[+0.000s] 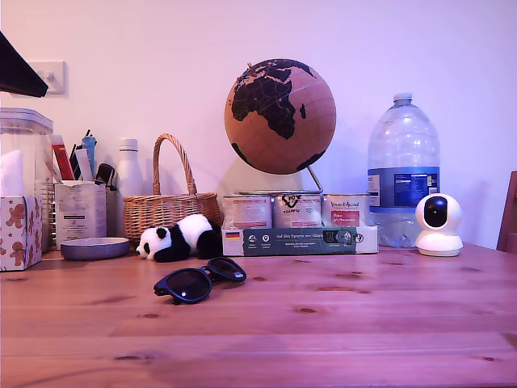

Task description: Pick up the sunglasses and open them, then place them back on the table

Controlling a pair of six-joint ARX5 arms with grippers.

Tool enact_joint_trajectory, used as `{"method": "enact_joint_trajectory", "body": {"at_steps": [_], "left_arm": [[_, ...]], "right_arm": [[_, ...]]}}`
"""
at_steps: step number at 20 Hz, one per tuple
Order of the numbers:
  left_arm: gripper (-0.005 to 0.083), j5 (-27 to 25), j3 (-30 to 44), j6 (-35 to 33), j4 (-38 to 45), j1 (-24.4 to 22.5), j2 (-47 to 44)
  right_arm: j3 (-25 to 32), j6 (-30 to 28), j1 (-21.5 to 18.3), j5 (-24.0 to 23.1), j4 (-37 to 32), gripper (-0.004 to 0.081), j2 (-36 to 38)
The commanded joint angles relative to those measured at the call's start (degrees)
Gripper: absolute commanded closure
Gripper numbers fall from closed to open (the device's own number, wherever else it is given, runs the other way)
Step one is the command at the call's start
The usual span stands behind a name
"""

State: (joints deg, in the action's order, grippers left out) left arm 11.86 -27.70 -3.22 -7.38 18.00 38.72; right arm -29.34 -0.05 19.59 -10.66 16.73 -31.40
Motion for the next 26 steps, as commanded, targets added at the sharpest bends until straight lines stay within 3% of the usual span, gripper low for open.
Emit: {"method": "enact_joint_trajectory", "body": {"at_steps": [1,8,13,18,23,26], "left_arm": [[0.0798,1.8,0.7,0.2,-3.3,-0.1,-0.1],[0.0798,1.8,0.7,0.2,-2.9,-0.1,-0.1],[0.0798,5.0,-0.8,-0.7,-3.2,-0.1,-0.1],[0.0798,8.1,-3.1,-7.6,-5.1,0.2,0.8],[0.0798,10.3,-9.1,-13.8,-9.3,1.9,8.3],[0.0798,10.2,-13.6,-13.8,-10.9,4.0,14.9]], "right_arm": [[0.0,0.0,-0.2,-0.3,11.8,0.0783,-0.6],[0.0,0.5,-0.1,0.2,11.7,0.0783,-0.6],[-1.3,4.6,-0.1,6.8,13.4,0.0782,-1.1],[-6.3,4.8,-0.1,13.4,16.9,0.0782,-6.2],[-11.7,4.8,-0.1,19.8,20.9,0.0782,-15.3],[-12.9,5.8,0.4,21.7,21.7,0.0782,-19.5]]}}
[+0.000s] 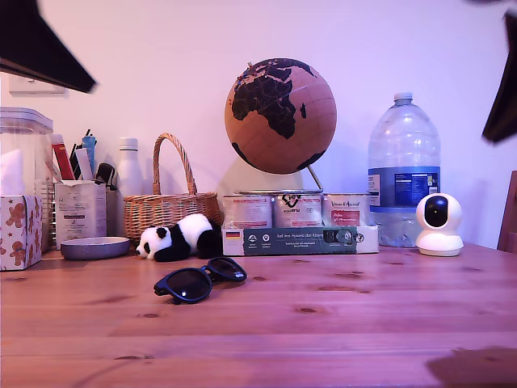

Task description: Pick up the sunglasses and open them, then place them back on the table

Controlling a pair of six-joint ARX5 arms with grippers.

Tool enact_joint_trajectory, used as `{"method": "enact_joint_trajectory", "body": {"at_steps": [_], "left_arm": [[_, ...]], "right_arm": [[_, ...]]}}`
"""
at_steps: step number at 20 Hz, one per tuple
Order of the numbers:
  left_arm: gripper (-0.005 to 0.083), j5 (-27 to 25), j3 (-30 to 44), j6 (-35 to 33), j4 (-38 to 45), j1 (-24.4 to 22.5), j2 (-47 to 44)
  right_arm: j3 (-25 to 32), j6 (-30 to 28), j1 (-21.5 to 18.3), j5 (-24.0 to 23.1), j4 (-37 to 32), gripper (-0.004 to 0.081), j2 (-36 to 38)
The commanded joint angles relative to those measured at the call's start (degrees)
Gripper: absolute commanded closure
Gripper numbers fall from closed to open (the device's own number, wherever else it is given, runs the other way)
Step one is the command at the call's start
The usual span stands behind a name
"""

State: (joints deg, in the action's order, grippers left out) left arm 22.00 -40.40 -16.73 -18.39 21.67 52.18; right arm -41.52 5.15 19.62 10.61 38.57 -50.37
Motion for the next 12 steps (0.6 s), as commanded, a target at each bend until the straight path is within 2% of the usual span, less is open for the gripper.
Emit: {"method": "enact_joint_trajectory", "body": {"at_steps": [1,7,10,11,12], "left_arm": [[0.0798,0.0,-2.6,-0.3,-0.4,1.1,3.8],[0.0797,-3.4,-13.4,-0.2,-5.2,5.6,19.3],[0.0797,-9.1,-19.6,2.6,-7.9,8.0,26.3],[0.0775,-11.2,-21.6,4.1,-8.6,8.9,28.5],[0.0710,-13.2,-23.3,4.6,-9.1,9.6,30.3]], "right_arm": [[-0.7,1.1,0.8,0.7,-0.1,0.0782,-1.7],[-0.7,1.1,3.3,0.8,-0.9,0.0782,-6.4],[-0.7,1.1,3.7,0.8,-1.5,0.0782,-7.3],[-0.7,1.1,3.7,0.8,-1.6,0.0782,-7.4],[-0.7,1.1,3.7,0.8,-1.6,0.0782,-7.5]]}}
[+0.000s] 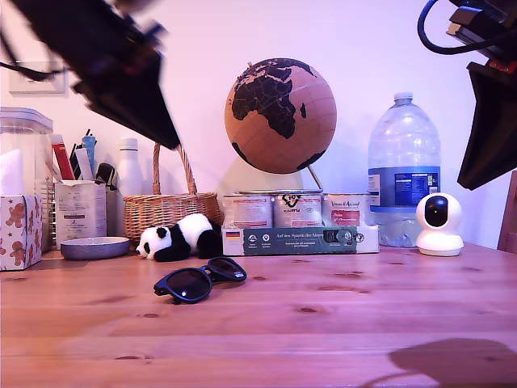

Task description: Pick up the sunglasses and open them, then place them back on the table

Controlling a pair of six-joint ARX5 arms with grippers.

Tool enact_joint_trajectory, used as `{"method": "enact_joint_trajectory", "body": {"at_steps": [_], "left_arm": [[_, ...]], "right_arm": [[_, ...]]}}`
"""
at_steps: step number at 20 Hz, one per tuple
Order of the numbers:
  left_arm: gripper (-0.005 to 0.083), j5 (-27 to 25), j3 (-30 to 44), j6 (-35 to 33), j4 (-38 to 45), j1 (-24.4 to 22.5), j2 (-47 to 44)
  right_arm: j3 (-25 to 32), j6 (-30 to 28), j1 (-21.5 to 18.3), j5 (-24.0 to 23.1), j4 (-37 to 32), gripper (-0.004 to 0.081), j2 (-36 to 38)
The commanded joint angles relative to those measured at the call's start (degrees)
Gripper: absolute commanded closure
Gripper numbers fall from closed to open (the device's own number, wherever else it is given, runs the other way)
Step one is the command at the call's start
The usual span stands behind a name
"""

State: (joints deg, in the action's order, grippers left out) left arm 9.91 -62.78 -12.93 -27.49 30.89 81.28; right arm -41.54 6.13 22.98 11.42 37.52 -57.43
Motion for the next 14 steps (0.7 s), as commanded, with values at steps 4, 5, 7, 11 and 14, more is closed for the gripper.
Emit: {"method": "enact_joint_trajectory", "body": {"at_steps": [4,5,7,11,14], "left_arm": [[0.0558,-6.0,-7.8,5.7,-3.7,2.8,9.2],[0.0558,-6.7,-10.0,6.6,-5.5,3.2,11.5],[0.0557,-8.6,-14.7,7.1,-9.0,3.9,16.6],[0.0552,-15.0,-23.1,7.0,-14.6,5.4,24.8],[0.0470,-19.9,-29.1,7.8,-20.5,5.5,30.6]], "right_arm": [[-0.7,0.1,0.4,0.0,-0.5,0.0782,-0.4],[-0.7,0.0,0.4,0.0,-0.6,0.0782,-0.4],[-0.7,0.0,0.4,0.0,-0.7,0.0782,-0.4],[-0.7,-0.1,0.4,0.0,-0.5,0.0782,-0.4],[-0.7,-0.1,0.4,0.0,-0.6,0.0782,-0.4]]}}
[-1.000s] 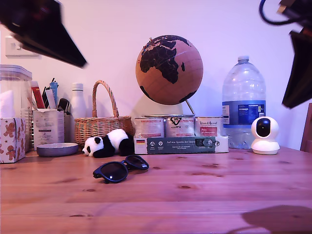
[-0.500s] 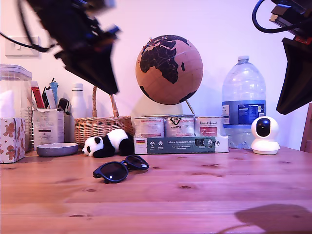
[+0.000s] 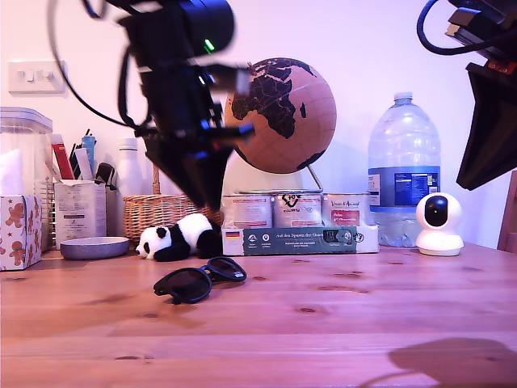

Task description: Pick up the sunglasses and open them, then place them back on the table

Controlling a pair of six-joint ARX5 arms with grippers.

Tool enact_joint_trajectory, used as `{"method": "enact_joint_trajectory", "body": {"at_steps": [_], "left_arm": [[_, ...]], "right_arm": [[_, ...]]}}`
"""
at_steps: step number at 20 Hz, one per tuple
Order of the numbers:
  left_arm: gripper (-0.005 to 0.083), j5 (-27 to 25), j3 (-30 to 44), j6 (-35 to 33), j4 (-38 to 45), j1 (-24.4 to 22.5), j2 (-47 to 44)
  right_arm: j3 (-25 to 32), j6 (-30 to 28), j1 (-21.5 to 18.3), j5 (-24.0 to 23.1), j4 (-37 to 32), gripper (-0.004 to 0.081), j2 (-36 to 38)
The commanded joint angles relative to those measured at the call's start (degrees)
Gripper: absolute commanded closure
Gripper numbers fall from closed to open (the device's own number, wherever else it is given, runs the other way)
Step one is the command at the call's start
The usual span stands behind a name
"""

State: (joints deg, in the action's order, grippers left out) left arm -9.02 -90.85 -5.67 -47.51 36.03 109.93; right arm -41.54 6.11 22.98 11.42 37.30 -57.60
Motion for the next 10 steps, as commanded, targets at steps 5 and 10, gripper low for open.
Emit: {"method": "enact_joint_trajectory", "body": {"at_steps": [5,10], "left_arm": [[0.0411,-3.5,-5.7,1.3,-3.7,0.1,9.1],[0.0413,-3.7,-6.6,2.3,-1.3,0.1,11.7]], "right_arm": [[-0.7,-0.1,0.5,0.0,-0.3,0.0782,-0.3],[-0.7,-0.1,0.7,0.0,-0.2,0.0782,-0.3]]}}
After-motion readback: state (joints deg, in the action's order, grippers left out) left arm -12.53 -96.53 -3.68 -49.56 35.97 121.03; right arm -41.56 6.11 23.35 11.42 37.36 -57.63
